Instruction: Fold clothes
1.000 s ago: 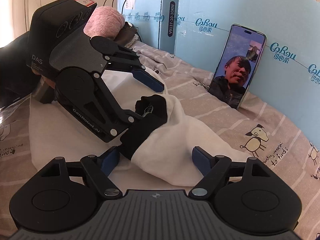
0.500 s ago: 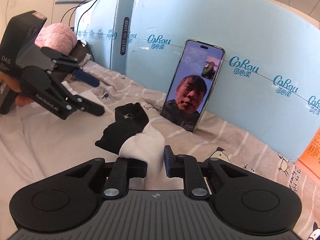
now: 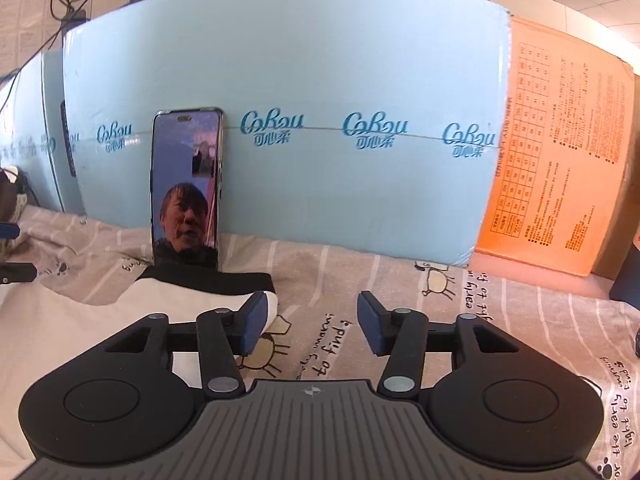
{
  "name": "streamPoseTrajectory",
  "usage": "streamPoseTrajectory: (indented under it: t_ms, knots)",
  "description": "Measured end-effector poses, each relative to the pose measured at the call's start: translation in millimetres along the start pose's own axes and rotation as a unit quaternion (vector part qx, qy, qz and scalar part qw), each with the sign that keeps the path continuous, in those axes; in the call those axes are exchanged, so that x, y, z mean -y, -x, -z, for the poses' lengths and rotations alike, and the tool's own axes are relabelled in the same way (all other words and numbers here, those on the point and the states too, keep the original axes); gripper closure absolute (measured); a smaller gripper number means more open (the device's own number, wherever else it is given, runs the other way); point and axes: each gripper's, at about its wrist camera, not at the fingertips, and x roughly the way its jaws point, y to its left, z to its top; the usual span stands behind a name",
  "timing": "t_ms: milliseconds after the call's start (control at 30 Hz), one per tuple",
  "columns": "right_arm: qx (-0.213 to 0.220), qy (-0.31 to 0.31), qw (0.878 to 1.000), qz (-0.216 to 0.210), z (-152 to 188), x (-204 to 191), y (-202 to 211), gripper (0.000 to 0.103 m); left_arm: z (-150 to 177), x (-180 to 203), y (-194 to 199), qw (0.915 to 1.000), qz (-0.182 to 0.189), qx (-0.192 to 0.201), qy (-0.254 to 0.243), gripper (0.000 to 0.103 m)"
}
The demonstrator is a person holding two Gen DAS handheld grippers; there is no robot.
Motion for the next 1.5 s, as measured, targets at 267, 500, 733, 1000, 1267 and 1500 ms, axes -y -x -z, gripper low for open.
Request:
streamPoseTrajectory:
  t_ms: [267, 500, 733, 1000, 1267, 1500]
  knots:
    - [-0.049, -0.1, 0.994, 0.013, 30.0, 61.1, 40.2, 0.033, 26.3, -8.7, 71.0, 0.9971, 0.001, 0.051, 0.057, 0.027]
    - [-0.103, -0.198, 0.974, -0.029, 56.8, 74.4, 40.2, 0.031, 79.2, -2.3, 122.6, 0.9878, -0.039, 0.024, 0.149, 0.027]
    - [-0.108, -0.206, 0.972, -0.047, 59.1, 62.7, 40.8, 0.032, 123.8, -13.5, 165.5, 0.9633, -0.064, -0.012, 0.26, 0.027]
    - [-0.112, -0.154, 0.98, -0.053, 65.2, 38.9, 52.1, 0.076, 137.1, 7.2, 158.6, 0.9575, -0.045, -0.038, 0.282, 0.053]
    - [-0.094, -0.09, 0.991, -0.02, 62.6, 24.4, 70.1, 0.091, 128.1, 31.4, 170.2, 0.9777, -0.09, -0.034, 0.187, 0.085]
    - [-0.044, -0.048, 0.998, 0.02, 55.2, 32.3, 107.1, 0.058, 121.4, 25.1, 182.7, 0.977, -0.174, -0.012, 0.122, 0.044]
